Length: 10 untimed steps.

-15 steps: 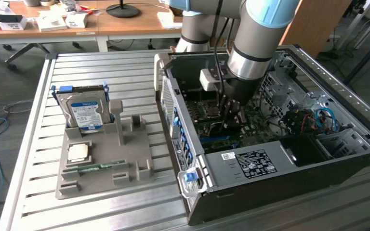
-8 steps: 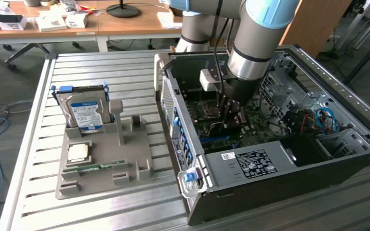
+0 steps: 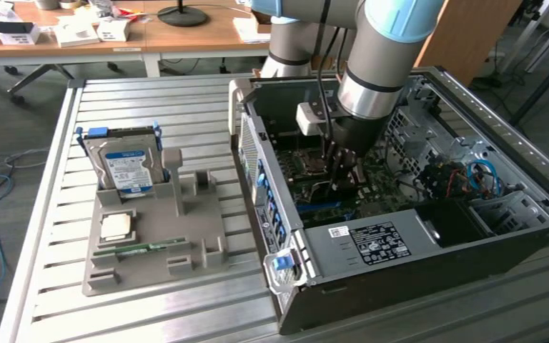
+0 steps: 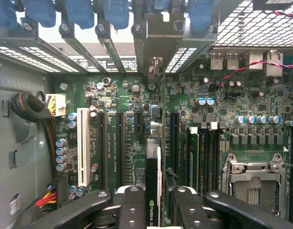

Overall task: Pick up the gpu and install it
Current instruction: 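Insert the gpu into the slot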

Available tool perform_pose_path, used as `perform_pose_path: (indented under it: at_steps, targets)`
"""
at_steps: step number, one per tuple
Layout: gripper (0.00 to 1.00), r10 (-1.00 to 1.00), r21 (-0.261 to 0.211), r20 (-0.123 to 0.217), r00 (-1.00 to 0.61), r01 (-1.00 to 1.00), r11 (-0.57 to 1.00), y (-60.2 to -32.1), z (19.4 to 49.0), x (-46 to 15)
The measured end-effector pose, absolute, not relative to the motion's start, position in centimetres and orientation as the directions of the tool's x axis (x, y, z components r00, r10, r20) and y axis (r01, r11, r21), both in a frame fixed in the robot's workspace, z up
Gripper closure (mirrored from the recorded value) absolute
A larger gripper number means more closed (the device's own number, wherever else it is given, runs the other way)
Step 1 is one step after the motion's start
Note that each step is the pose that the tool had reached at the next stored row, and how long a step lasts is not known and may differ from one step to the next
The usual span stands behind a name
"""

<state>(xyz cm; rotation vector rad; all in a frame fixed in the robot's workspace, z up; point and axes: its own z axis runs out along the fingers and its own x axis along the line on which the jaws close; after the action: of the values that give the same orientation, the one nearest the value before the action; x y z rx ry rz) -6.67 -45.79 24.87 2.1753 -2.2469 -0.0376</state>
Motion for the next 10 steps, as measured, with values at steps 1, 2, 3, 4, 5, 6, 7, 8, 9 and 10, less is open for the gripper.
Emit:
perform_pose_path:
  at_steps: [1, 2, 3, 4, 5, 6, 7, 8, 9, 10]
  targets:
    - [0.74, -0.999, 0.027, -0.007, -0.032, -0.999, 0.032, -45.79, 24.87, -6.69]
    - [0.74, -0.999, 0.027, -0.007, -0.032, -0.999, 0.032, -45.78, 24.87, -6.71]
    - [0.74, -0.999, 0.027, -0.007, -0.033, -0.999, 0.032, -45.78, 24.86, -6.75]
    - [0.74, -0.999, 0.027, -0.007, -0.032, -0.999, 0.032, -45.78, 24.86, -6.79]
    - [0.74, -0.999, 0.027, -0.007, -0.032, -0.999, 0.032, -45.78, 24.87, -6.81]
    - [0.74, -0.999, 0.027, -0.007, -0.032, -0.999, 0.032, -45.79, 24.87, -6.82]
    - [0.74, -0.999, 0.027, -0.007, -0.032, -0.999, 0.032, -45.79, 24.87, -6.82]
    - [0.74, -0.999, 0.027, -0.007, -0.032, -0.999, 0.032, -45.79, 24.87, -6.82]
    - [0.74, -0.999, 0.027, -0.007, -0.032, -0.999, 0.032, -45.79, 24.87, -6.83]
    - [0.74, -0.999, 0.027, -0.007, -0.032, -0.999, 0.032, -45.79, 24.87, -6.83]
